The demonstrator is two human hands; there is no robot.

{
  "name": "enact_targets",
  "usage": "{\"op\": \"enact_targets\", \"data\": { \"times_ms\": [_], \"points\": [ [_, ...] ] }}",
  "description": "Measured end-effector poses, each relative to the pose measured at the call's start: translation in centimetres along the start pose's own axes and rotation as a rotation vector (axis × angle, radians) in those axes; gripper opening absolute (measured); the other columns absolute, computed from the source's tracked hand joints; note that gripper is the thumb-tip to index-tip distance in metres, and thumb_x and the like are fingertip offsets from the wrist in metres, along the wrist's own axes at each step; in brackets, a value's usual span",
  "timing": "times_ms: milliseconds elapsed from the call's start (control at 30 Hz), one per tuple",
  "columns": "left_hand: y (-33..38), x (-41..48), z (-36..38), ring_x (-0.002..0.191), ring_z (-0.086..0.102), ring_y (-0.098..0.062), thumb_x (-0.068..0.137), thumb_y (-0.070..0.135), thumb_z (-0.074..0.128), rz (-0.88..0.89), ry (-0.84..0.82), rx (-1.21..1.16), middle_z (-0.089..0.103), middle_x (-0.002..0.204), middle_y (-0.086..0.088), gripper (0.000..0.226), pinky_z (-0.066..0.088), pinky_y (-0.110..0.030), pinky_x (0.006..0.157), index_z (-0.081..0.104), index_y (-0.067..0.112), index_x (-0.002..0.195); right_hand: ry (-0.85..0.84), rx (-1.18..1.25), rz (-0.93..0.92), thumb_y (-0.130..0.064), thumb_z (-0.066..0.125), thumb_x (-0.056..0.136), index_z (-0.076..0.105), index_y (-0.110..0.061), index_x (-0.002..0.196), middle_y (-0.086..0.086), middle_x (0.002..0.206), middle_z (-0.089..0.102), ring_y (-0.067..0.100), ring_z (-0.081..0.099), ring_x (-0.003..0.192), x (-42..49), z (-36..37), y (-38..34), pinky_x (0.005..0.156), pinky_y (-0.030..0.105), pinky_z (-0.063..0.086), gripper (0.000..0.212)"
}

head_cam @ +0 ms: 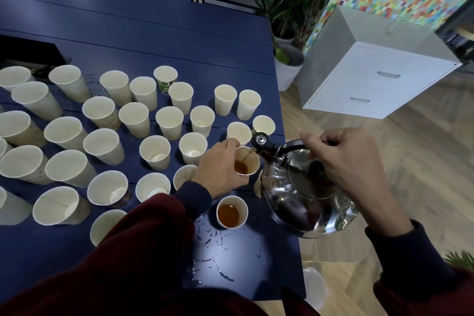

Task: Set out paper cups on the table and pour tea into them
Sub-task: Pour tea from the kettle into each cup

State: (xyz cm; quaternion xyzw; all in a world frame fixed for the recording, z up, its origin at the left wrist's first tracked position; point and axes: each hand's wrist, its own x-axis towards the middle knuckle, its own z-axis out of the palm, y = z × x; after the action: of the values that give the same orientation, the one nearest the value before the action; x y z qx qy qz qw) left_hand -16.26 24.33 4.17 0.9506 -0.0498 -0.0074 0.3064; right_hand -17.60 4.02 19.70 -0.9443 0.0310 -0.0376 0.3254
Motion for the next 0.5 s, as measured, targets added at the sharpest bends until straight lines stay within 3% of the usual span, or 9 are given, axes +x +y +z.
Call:
{"op": "enact_targets", "data": {
  "times_ms": [200,400,500],
  "points": [
    [0.1,0.2,0.2,0.107,0.056,-0.020,0.069,0.053,0.079,0.020,0.002,0.056,0.062,0.117,0.001,0.070,0.047,-0.036,0.088,0.049,0.022,0.124,0.028,0.010,0.002,-0.048,0.070,0.088,0.065,-0.005,0.058,0.002,0.042,0.043,0.012,0.038,0.042,-0.3,-0.2,0.1,0.051,0.027,0.032,0.052],
    [-0.2,0.2,1.0,0.107,0.061,-0.021,0.068,0.051,0.081,0.004,-0.051,0.044,0.062,0.118,0.002,0.068,0.050,-0.038,0.086,0.045,0.024,0.119,0.078,0.184,0.035,-0.043,0.071,0.090,0.066,-0.006,0.056,0.004,0.042,0.041,0.015,0.036,0.043,-0.8,-1.0,-0.1,0.051,0.029,0.033,0.051],
    [-0.4,0.3,1.8,0.108,0.062,-0.023,0.068,0.050,0.081,-0.020,-0.134,0.053,0.061,0.120,0.000,0.072,0.047,-0.035,0.083,0.042,0.022,0.122,0.119,0.272,0.069,-0.039,0.069,0.093,0.067,0.007,0.068,0.000,0.041,0.043,0.011,0.035,0.041,-0.9,-1.6,-0.1,0.044,0.023,0.030,0.053]
  ]
}}
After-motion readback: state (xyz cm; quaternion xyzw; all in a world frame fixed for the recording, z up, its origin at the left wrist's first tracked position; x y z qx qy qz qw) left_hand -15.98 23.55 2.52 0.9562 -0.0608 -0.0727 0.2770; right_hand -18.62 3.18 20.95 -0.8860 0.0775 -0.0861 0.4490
